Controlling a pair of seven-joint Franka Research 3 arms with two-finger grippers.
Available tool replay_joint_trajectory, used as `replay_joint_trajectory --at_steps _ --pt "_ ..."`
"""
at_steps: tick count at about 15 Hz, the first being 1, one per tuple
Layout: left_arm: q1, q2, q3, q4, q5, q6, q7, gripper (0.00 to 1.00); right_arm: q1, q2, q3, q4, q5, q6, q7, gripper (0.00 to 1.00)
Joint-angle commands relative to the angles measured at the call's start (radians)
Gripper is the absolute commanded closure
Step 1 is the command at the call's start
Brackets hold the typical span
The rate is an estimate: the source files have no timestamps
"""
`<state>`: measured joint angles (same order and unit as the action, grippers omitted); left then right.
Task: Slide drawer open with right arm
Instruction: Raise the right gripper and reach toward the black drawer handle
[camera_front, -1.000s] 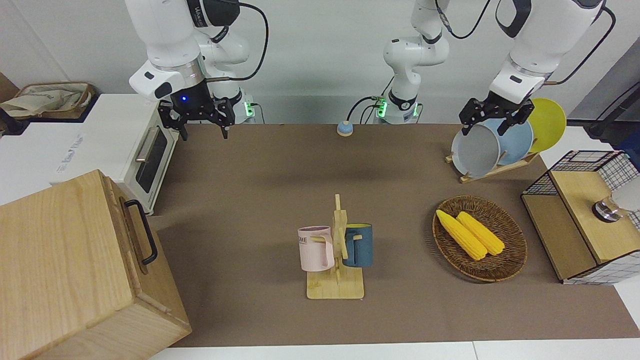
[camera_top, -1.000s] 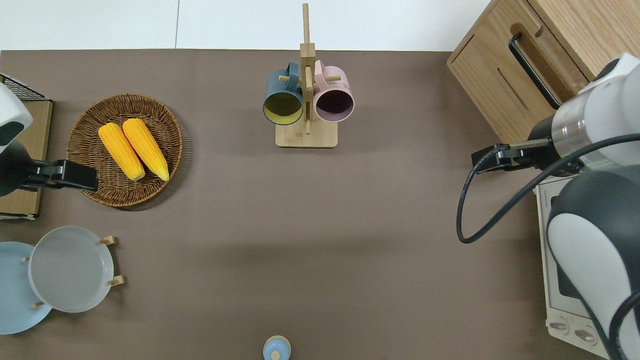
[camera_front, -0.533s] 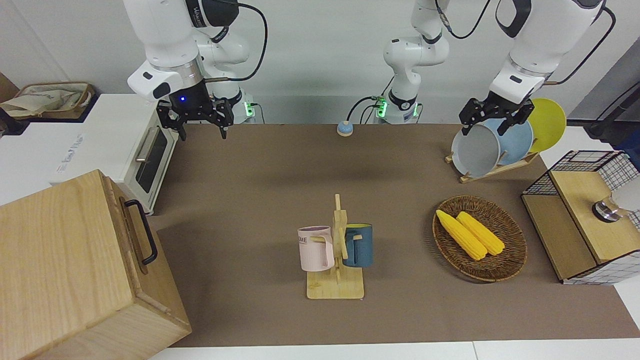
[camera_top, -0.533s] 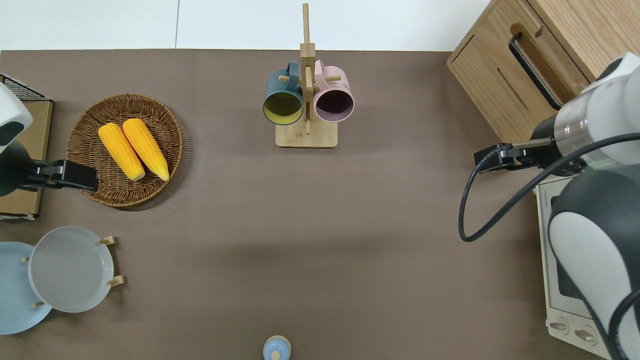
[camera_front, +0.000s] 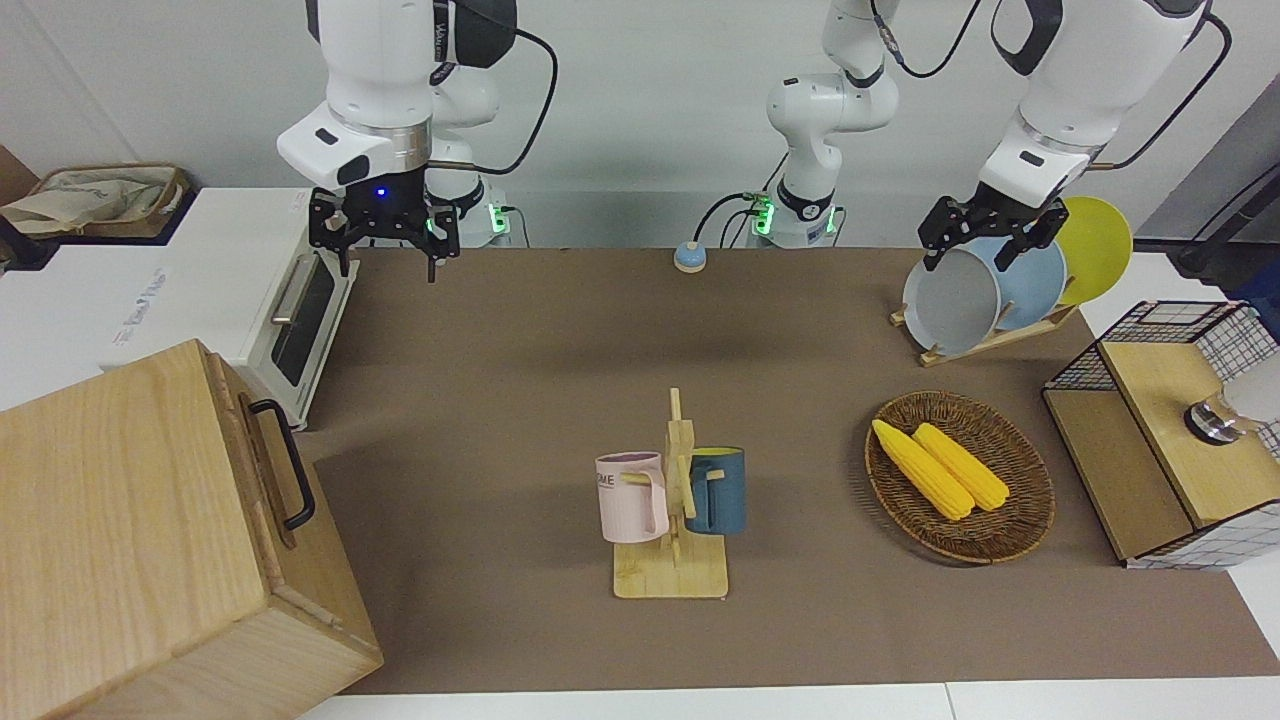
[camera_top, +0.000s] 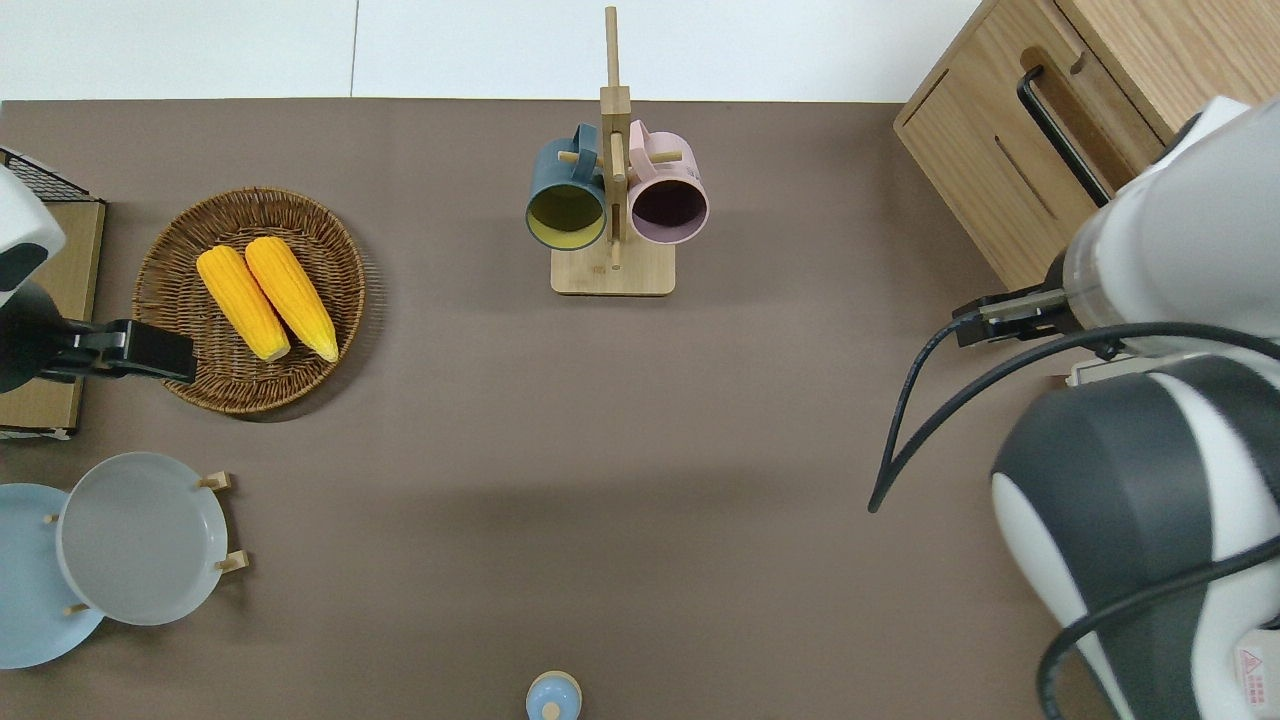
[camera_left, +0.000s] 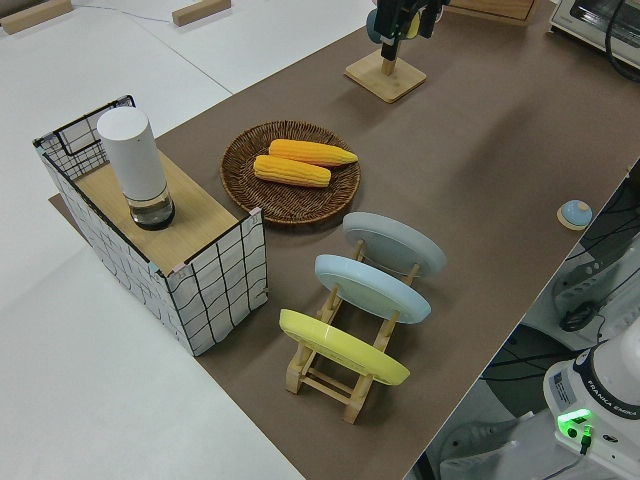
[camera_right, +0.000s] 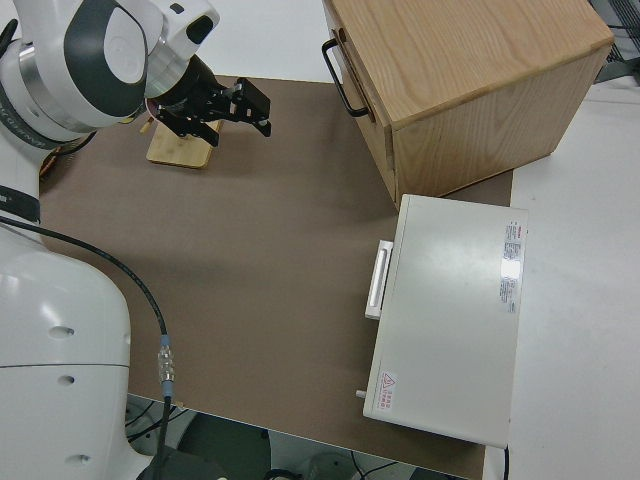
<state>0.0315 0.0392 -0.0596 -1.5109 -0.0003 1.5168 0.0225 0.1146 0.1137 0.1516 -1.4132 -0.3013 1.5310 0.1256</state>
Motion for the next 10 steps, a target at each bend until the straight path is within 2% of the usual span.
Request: replay_joint_trajectory --at_steps 1,4,6,8,10 --pt "0.004 0.011 -0.006 0.026 0.017 -0.020 0.010 0.01 0.063 0.007 0.002 -0.009 -0.180 -0.020 -0.017 0.011" --pt "0.004 0.011 -0.006 0.024 0.017 -0.020 0.010 0.01 0.115 0.044 0.003 -0.021 -0.332 -0.015 -0.017 0.011" --pt "0.004 0.011 -0.006 0.026 0.017 -0.020 0.010 0.01 0.149 0.063 0.006 -0.055 -0.468 -0.002 -0.015 0.011" --pt "0.004 0.011 -0.006 0.024 0.017 -0.020 0.010 0.01 0.151 0.081 0.023 -0.091 -0.577 0.062 -0.014 0.011" --pt "0.004 0.011 -0.006 0.026 0.017 -0.020 0.010 0.01 0.149 0.098 0.023 -0.113 -0.663 0.112 -0.009 0.011"
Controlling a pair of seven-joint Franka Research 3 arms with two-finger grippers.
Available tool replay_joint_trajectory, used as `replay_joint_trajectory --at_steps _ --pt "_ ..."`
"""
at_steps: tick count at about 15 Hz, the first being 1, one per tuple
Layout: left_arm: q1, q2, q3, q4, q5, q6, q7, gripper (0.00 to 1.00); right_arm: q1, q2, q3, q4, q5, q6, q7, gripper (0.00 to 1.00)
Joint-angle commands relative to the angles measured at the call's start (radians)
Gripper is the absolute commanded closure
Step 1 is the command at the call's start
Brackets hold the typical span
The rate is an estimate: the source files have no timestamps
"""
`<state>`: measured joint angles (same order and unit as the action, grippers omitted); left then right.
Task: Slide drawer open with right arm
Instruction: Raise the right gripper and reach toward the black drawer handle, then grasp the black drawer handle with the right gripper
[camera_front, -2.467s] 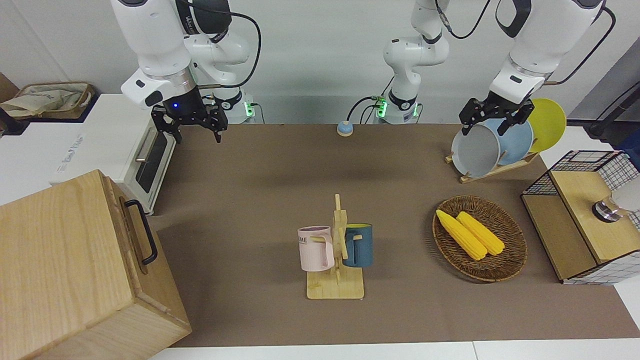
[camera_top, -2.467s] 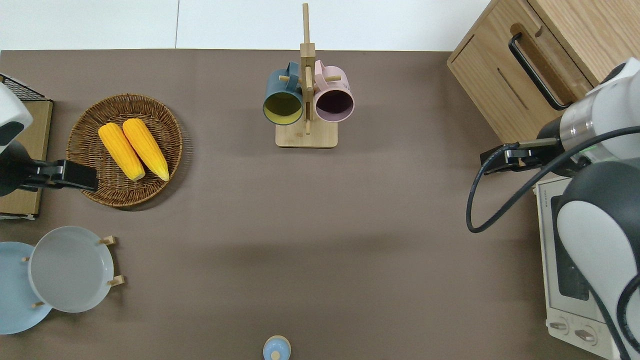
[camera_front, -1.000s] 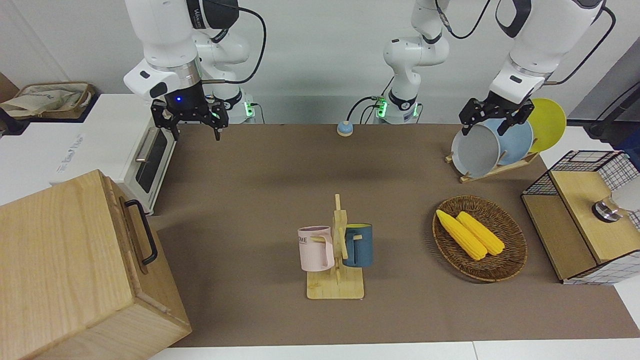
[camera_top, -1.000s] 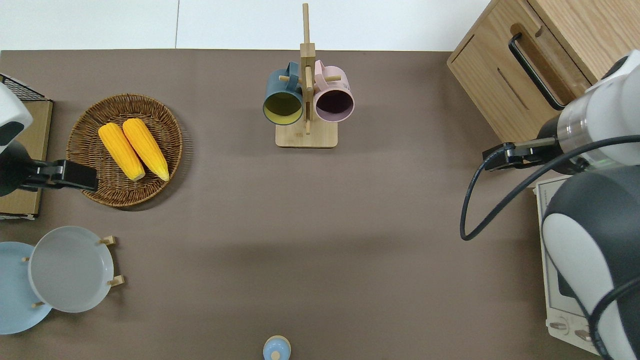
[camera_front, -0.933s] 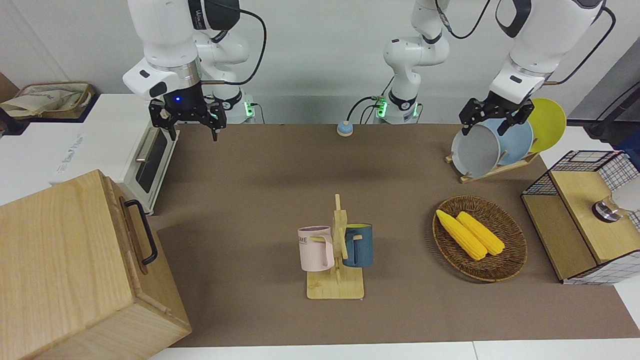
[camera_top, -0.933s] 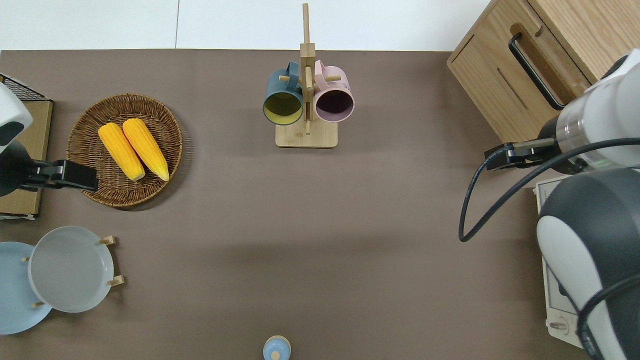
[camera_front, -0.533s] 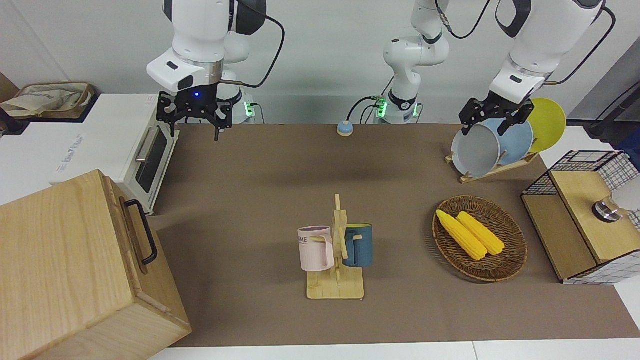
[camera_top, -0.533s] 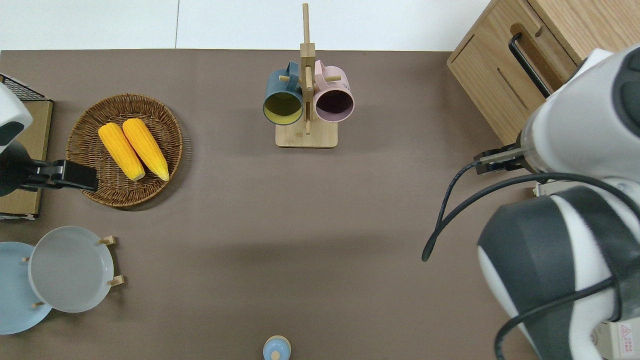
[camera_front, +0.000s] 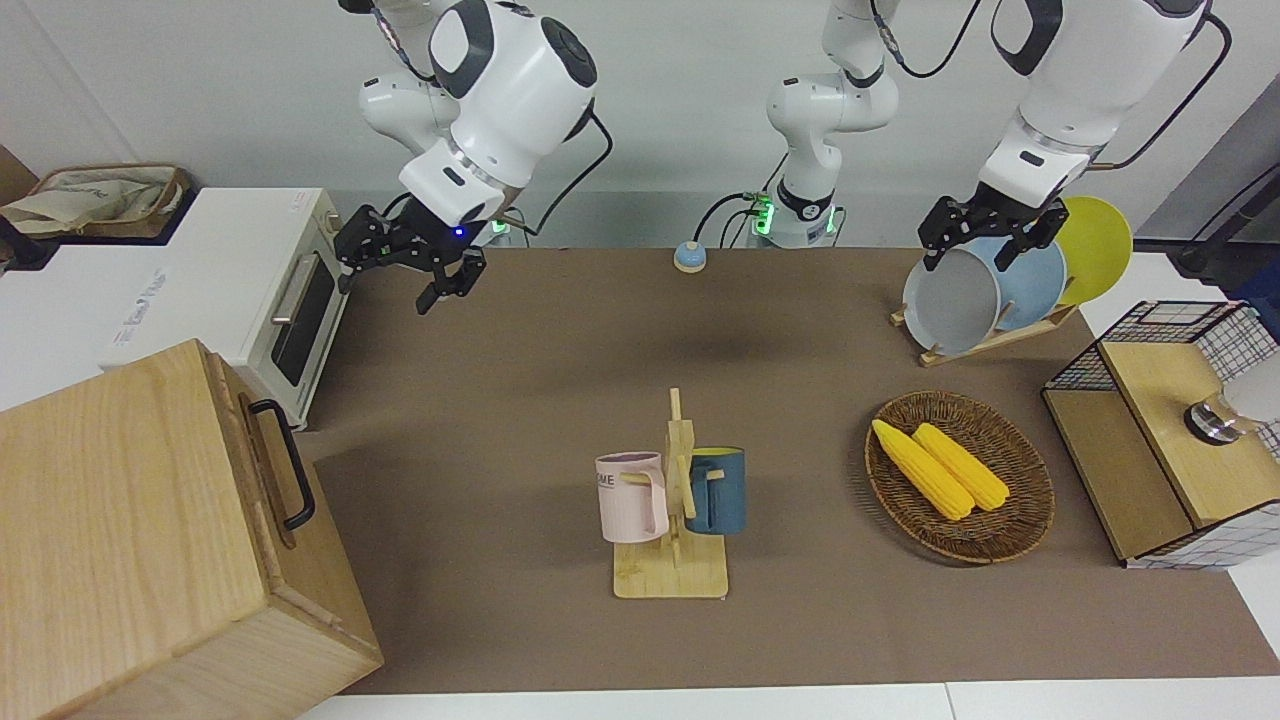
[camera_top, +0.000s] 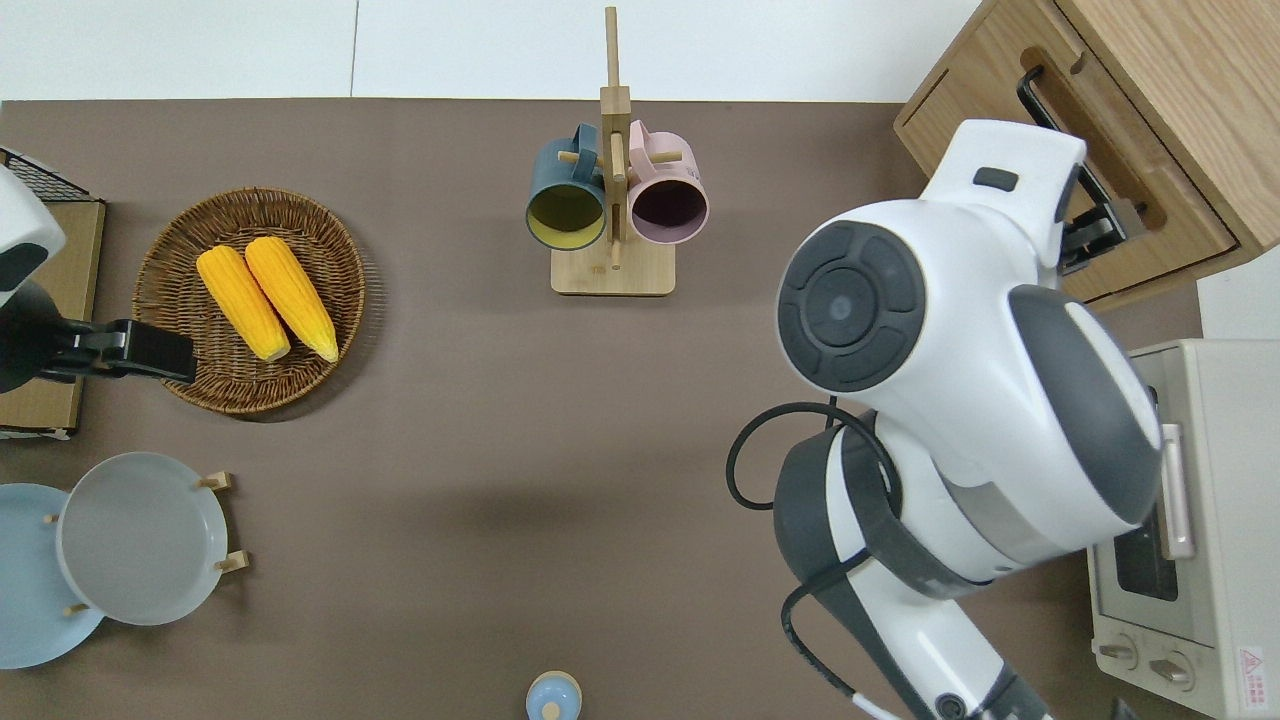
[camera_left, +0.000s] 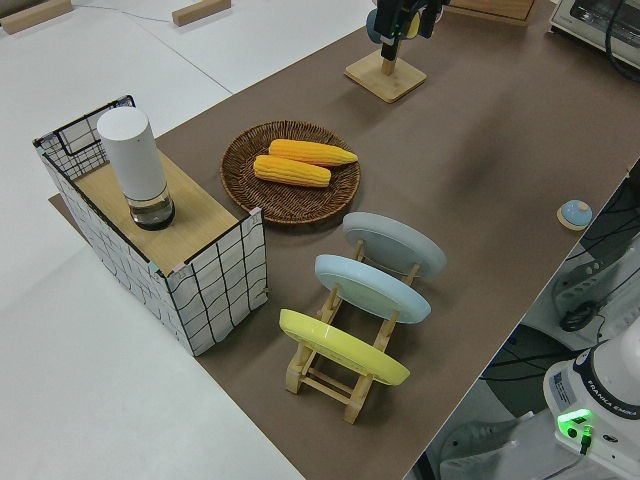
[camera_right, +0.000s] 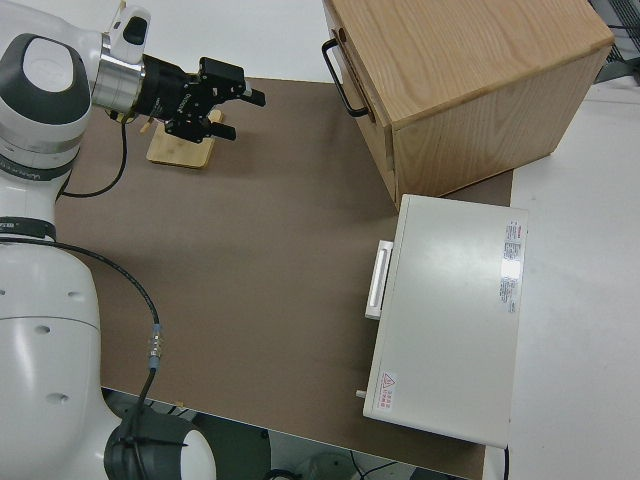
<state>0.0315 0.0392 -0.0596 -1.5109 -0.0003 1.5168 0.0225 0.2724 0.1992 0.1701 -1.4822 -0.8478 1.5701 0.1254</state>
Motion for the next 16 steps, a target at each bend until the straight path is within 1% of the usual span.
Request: replay_joint_trajectory --at_steps 1,4,7,9,11,13,14,16 --pt "0.004 0.011 -0.006 0.026 0.017 -0.020 0.010 0.01 -0.009 0.028 0.005 -0.047 -0.157 0.086 -0.004 0.011" --pt "0.004 0.011 -0.006 0.024 0.017 -0.020 0.010 0.01 -0.012 0.080 0.005 -0.052 -0.330 0.103 0.000 0.011" --pt "0.004 0.011 -0.006 0.026 0.017 -0.020 0.010 0.01 -0.009 0.140 0.005 -0.055 -0.456 0.102 0.049 0.011" --pt "0.004 0.011 -0.006 0.026 0.017 -0.020 0.010 0.01 -0.013 0.172 0.003 -0.056 -0.508 0.102 0.085 0.011" --pt "0.004 0.011 -0.006 0.026 0.017 -0.020 0.010 0.01 -0.018 0.210 0.003 -0.059 -0.585 0.100 0.146 0.015" --pt "0.004 0.011 -0.006 0.026 0.017 -0.020 0.010 0.01 -0.018 0.239 0.003 -0.058 -0.637 0.097 0.226 0.017" --pt "0.004 0.011 -0.006 0.024 0.017 -0.020 0.010 0.01 -0.019 0.250 0.003 -0.058 -0.654 0.094 0.252 0.019" --pt "0.004 0.011 -0.006 0.026 0.017 -0.020 0.010 0.01 -0.033 0.266 0.002 -0.058 -0.691 0.094 0.269 0.019"
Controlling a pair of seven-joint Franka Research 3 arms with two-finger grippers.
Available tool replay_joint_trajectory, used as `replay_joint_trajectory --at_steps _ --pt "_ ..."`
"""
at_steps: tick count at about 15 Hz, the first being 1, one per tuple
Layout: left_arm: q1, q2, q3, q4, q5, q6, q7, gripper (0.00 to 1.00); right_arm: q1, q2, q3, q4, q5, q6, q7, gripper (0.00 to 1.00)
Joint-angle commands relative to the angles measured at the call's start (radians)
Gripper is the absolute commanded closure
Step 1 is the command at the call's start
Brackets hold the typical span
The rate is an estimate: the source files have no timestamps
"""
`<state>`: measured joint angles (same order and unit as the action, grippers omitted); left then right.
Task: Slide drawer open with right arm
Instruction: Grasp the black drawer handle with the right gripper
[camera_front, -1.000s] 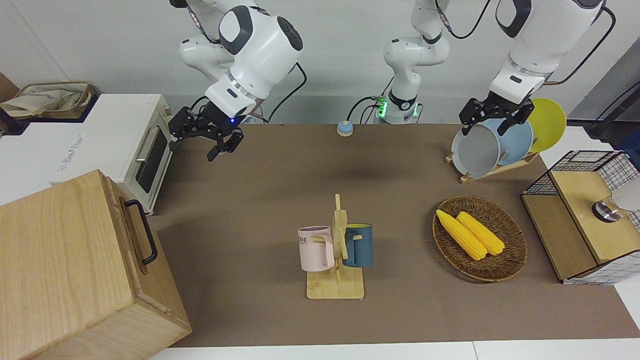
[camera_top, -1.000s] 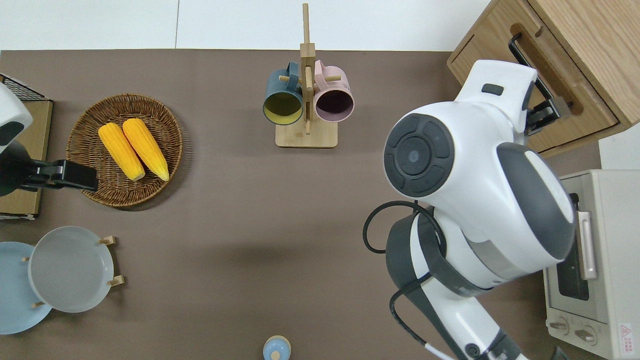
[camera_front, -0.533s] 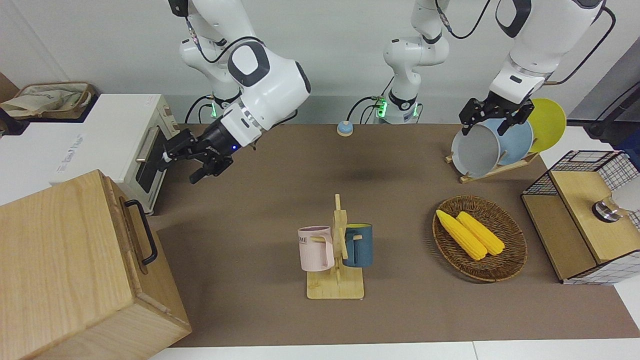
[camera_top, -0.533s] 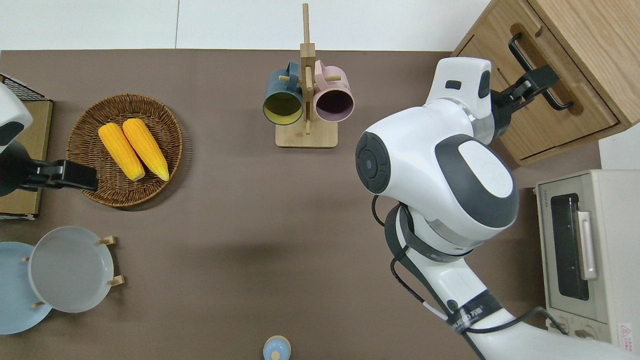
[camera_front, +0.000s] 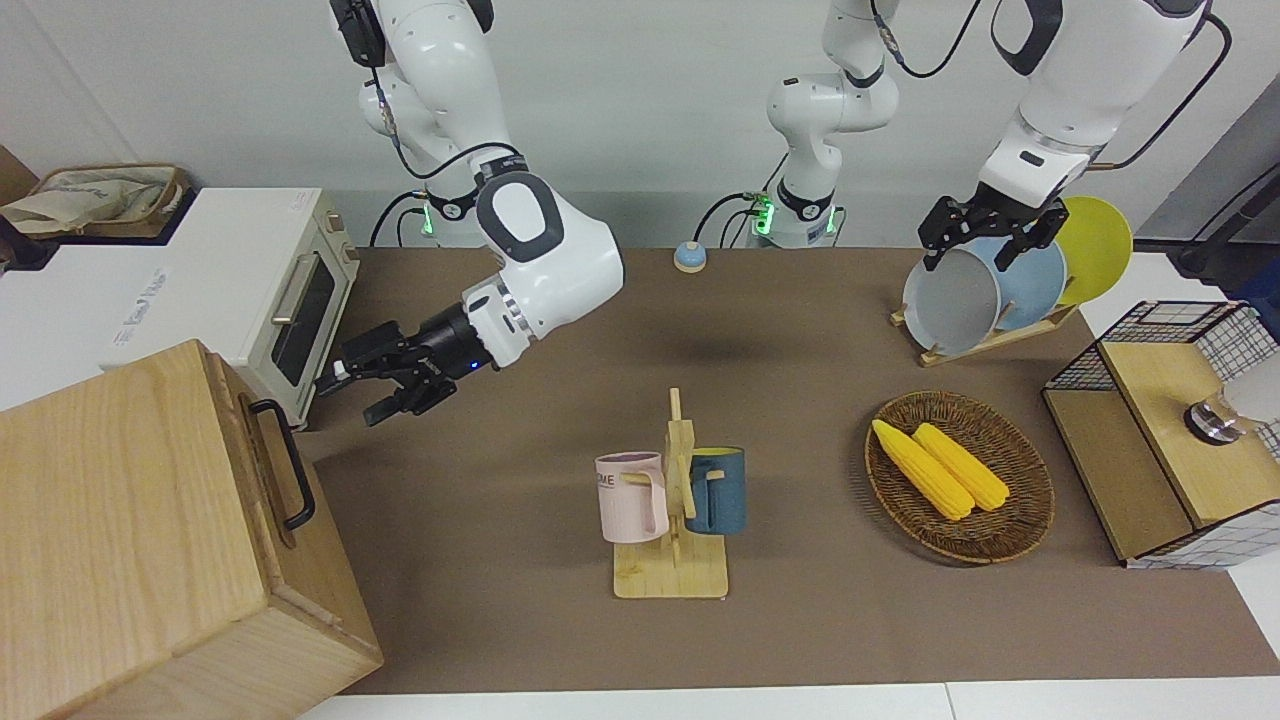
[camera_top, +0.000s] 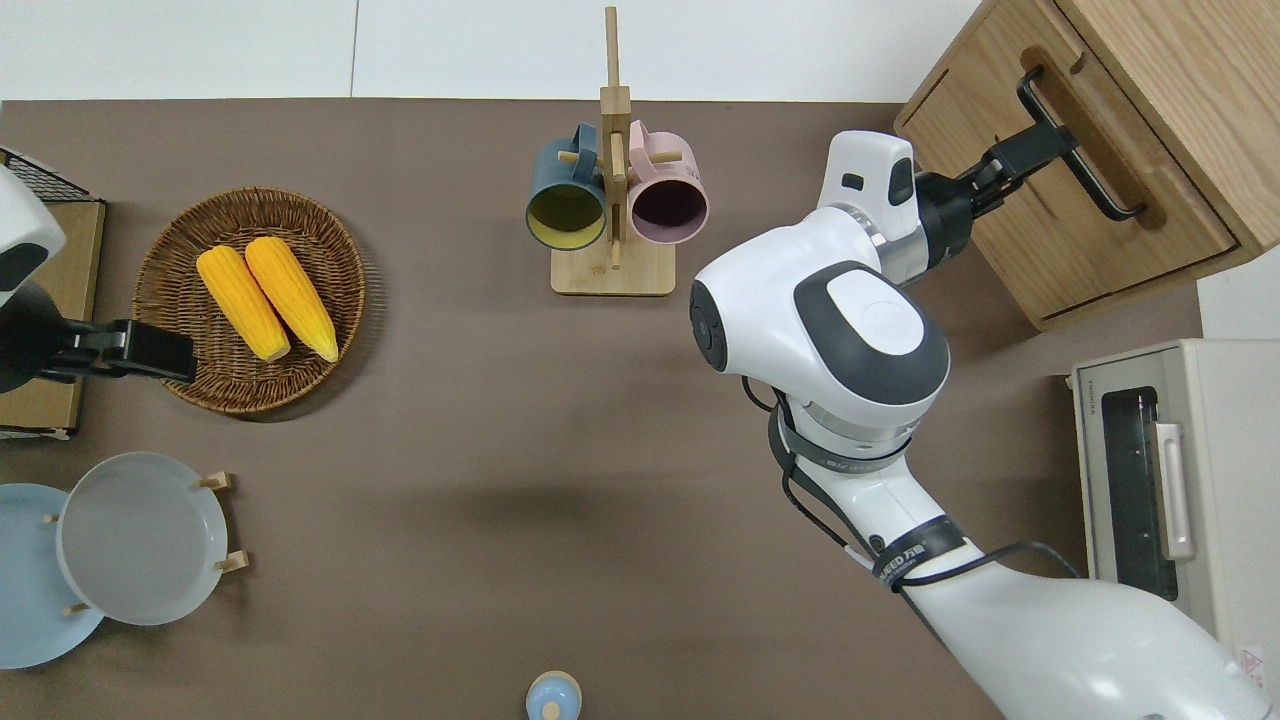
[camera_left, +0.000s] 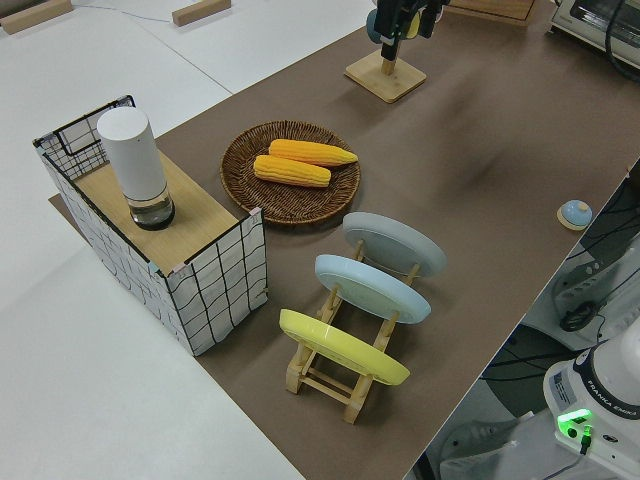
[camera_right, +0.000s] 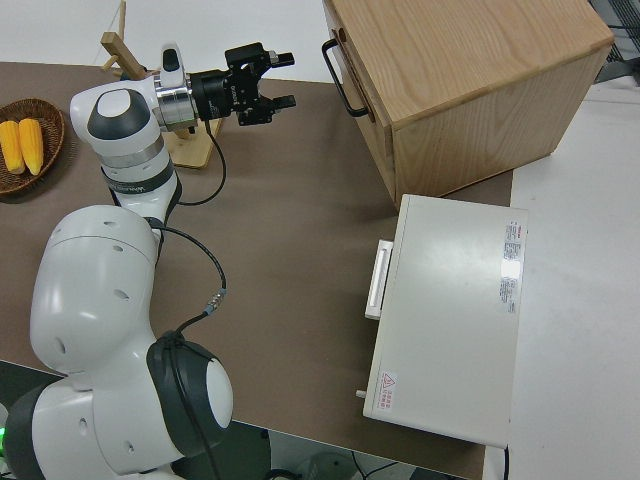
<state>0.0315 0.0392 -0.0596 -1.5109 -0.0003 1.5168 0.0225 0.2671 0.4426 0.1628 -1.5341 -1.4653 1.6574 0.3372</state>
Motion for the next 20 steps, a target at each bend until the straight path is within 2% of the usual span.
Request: replay_joint_trajectory --at_steps 1,8,9,11,14,15,16,17,18,20 --pt "0.004 0.011 -0.006 0.024 0.017 -0.020 0.010 0.01 -0.032 0.031 0.011 -0.006 -0.093 0.004 0.059 0.019" --pt "0.004 0.011 -0.006 0.024 0.017 -0.020 0.010 0.01 -0.052 0.103 -0.003 -0.006 -0.184 -0.013 0.186 0.019" --pt "0.004 0.011 -0.006 0.026 0.017 -0.020 0.010 0.01 -0.066 0.105 -0.003 -0.011 -0.187 -0.013 0.207 0.019" --pt "0.004 0.011 -0.006 0.024 0.017 -0.020 0.010 0.01 -0.088 0.106 -0.003 -0.041 -0.271 -0.013 0.227 0.021" --pt "0.004 0.011 -0.006 0.026 0.017 -0.020 0.010 0.01 -0.089 0.111 -0.003 -0.043 -0.290 -0.013 0.227 0.034" --pt "0.004 0.011 -0.006 0.026 0.017 -0.020 0.010 0.01 -0.092 0.111 -0.003 -0.043 -0.294 -0.013 0.227 0.098" --pt "0.004 0.011 -0.006 0.024 0.017 -0.020 0.010 0.01 -0.095 0.111 -0.003 -0.043 -0.297 -0.013 0.224 0.252" --pt "0.004 0.011 -0.006 0.026 0.017 -0.020 0.010 0.01 -0.095 0.111 -0.003 -0.043 -0.299 -0.013 0.218 0.436" --pt "0.004 0.011 -0.006 0.026 0.017 -0.020 0.010 0.01 -0.095 0.111 -0.003 -0.043 -0.297 -0.014 0.209 0.701" --pt "0.004 0.011 -0.006 0.026 0.017 -0.020 0.010 0.01 -0.094 0.110 -0.002 -0.044 -0.297 -0.039 0.207 0.995"
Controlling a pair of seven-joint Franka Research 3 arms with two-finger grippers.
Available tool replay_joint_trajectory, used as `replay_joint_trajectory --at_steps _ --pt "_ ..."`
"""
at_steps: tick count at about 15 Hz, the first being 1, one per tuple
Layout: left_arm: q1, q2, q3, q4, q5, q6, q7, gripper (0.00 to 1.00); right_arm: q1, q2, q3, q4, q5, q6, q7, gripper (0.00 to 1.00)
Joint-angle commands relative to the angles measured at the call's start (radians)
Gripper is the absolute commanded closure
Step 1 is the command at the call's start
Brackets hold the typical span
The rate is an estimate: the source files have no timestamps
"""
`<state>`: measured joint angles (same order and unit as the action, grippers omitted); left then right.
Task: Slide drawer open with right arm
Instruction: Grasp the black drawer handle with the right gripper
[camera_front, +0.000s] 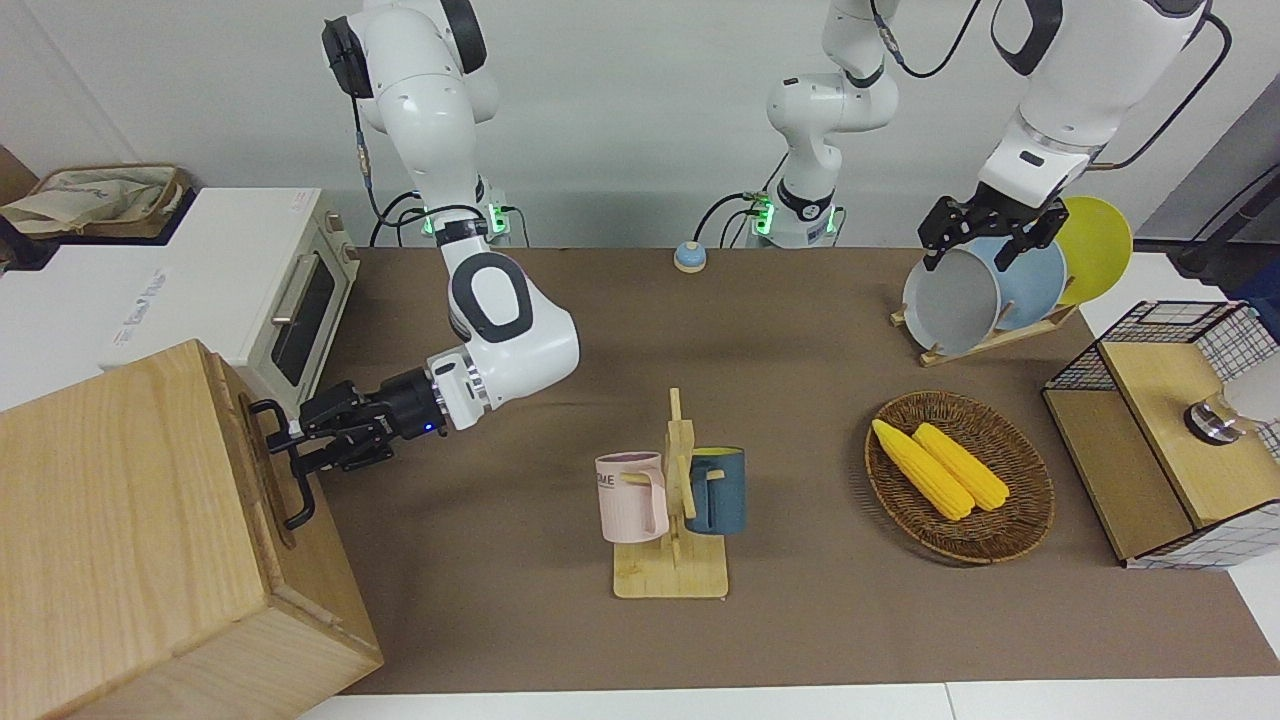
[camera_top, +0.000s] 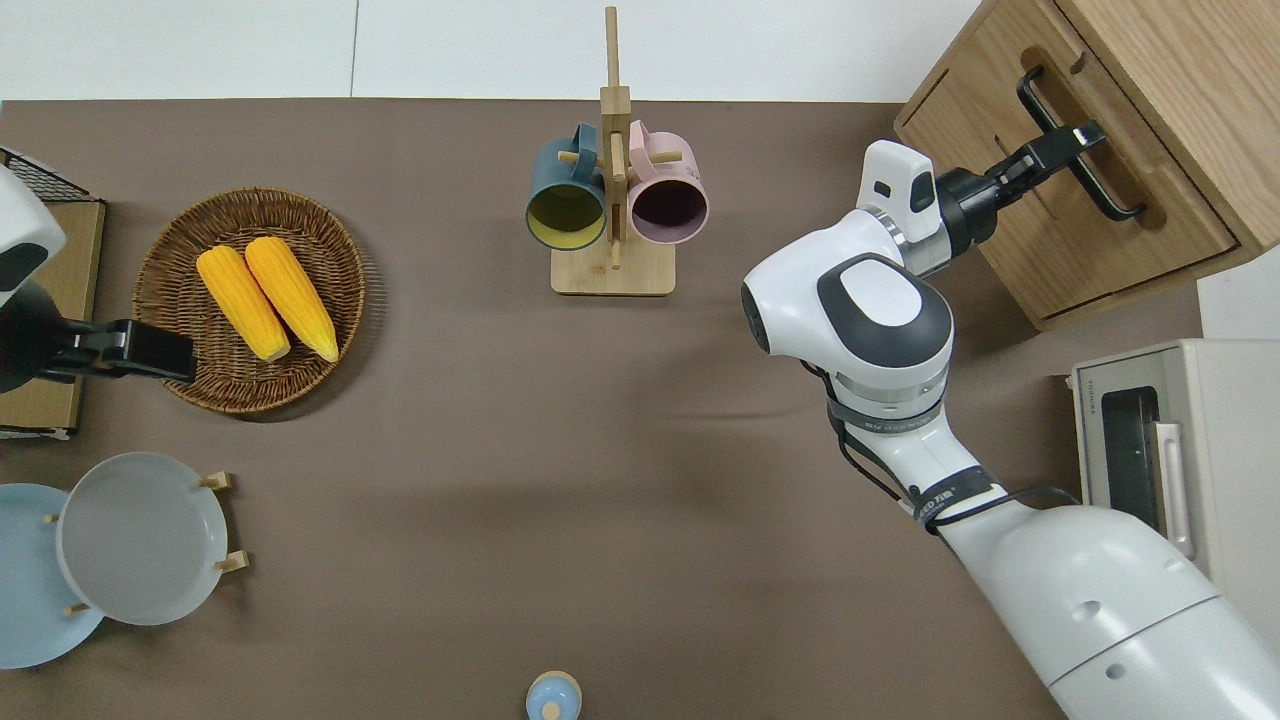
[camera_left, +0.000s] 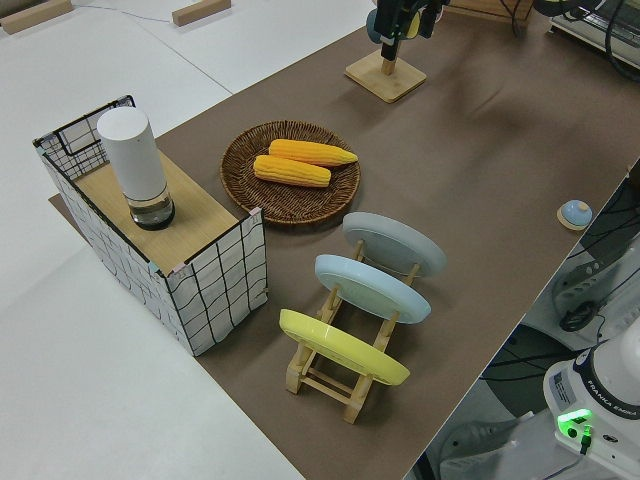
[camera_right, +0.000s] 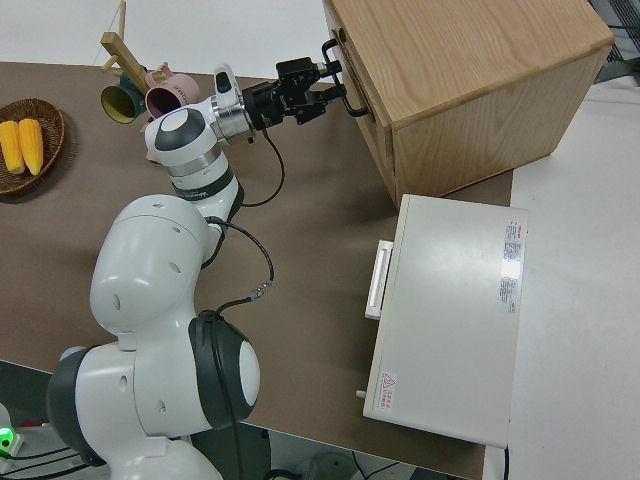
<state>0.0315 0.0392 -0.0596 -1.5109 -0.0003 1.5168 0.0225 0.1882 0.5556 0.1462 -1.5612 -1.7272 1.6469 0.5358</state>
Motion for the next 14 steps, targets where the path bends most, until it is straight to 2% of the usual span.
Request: replay_joint_trajectory --at_steps 1,8,10,11,14 --pt "0.004 0.011 -0.006 0.026 0.017 -0.020 0.010 0.01 -0.013 -0.003 0.015 -0.017 -0.034 -0.030 0.009 1.000" --pt "0.004 0.011 -0.006 0.024 0.017 -0.020 0.010 0.01 -0.003 -0.005 0.022 -0.017 -0.022 -0.033 0.000 1.000" --pt "0.004 0.011 -0.006 0.026 0.017 -0.020 0.010 0.01 0.005 -0.006 0.027 -0.017 -0.020 -0.053 -0.010 1.000" --pt "0.004 0.011 -0.006 0.026 0.017 -0.020 0.010 0.01 0.013 -0.006 0.036 -0.017 -0.018 -0.071 -0.010 1.000" --pt "0.004 0.011 -0.006 0.026 0.017 -0.020 0.010 0.01 0.017 -0.008 0.093 -0.016 0.015 -0.131 -0.026 1.000"
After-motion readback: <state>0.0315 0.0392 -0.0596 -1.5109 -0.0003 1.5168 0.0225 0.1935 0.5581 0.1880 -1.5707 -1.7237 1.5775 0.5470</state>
